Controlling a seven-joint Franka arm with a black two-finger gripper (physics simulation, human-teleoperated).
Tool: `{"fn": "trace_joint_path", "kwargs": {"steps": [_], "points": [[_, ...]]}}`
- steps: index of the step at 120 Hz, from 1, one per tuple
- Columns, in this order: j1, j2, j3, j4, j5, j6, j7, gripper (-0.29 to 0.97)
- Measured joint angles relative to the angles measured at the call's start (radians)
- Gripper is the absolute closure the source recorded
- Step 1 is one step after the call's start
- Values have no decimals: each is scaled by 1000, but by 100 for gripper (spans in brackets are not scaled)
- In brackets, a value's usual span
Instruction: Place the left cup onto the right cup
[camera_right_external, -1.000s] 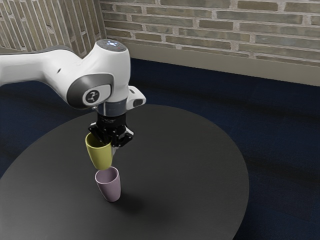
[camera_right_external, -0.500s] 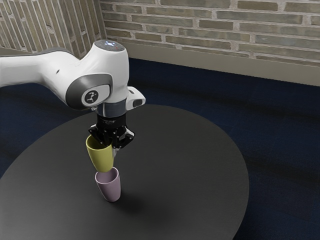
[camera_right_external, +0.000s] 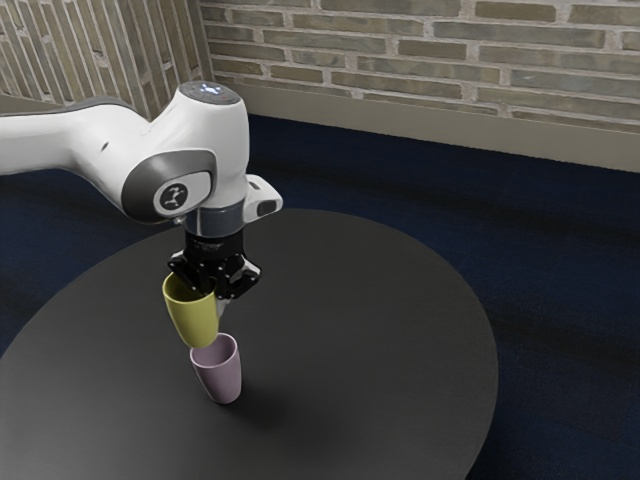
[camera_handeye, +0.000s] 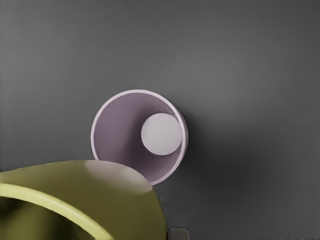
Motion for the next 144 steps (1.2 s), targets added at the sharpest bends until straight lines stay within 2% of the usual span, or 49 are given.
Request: {"fn": "trace_joint_path", "kwargs": {"steps": [144], "points": [[35,68,0,-5,-3,69,5,77]]}}
